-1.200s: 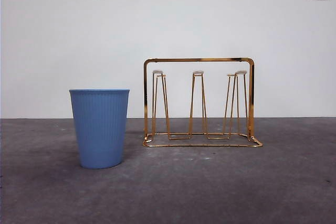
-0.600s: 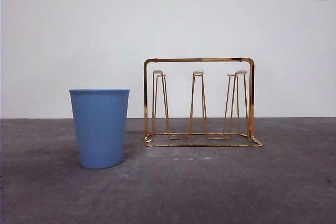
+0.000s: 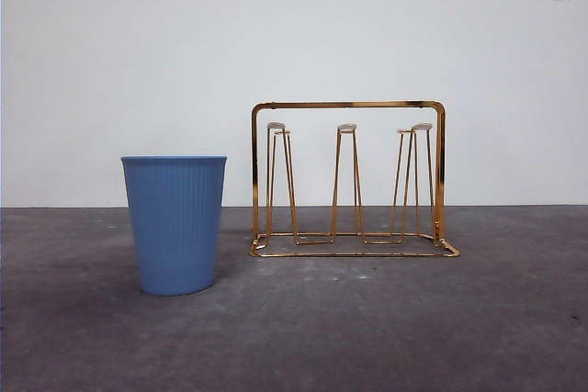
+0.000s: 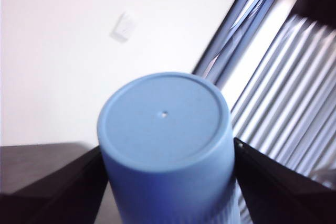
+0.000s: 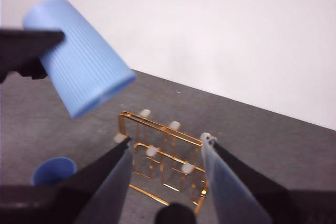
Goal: Pick up cup 1,put cup 1 in the cup rack,pick up cup 2,put cup 2 in the cup rack
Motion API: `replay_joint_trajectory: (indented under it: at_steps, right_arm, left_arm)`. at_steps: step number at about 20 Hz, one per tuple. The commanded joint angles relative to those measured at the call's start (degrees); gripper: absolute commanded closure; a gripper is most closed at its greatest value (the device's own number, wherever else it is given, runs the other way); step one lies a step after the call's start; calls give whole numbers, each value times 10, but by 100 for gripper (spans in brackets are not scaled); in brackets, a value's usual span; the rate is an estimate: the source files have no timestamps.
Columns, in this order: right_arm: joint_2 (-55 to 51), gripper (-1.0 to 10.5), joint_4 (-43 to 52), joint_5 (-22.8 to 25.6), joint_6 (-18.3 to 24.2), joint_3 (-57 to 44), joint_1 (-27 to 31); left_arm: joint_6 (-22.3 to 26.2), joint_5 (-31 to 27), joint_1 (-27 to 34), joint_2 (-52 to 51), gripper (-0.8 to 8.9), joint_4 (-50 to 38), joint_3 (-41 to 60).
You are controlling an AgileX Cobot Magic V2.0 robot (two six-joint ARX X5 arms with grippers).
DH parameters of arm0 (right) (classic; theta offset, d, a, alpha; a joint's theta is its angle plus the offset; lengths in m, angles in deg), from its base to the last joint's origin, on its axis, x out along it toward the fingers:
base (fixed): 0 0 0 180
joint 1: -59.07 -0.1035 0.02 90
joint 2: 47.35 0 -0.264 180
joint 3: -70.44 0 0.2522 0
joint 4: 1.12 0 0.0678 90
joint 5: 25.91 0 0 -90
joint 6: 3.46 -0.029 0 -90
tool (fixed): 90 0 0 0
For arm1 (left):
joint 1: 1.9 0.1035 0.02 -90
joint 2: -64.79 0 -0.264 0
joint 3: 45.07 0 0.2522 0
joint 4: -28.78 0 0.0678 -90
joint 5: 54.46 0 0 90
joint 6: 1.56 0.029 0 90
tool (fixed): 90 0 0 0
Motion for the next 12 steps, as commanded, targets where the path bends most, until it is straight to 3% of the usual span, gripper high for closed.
replay_joint_trajectory:
  at_steps: [1, 12]
  right_arm:
    - [-8, 721, -2, 16, 7, -2, 0]
    - [-12, 721, -45, 49, 9, -2, 0]
  left_arm:
    - [123, -18, -14, 26, 822, 30, -20]
    - [192, -70, -40, 162, 822, 60, -85]
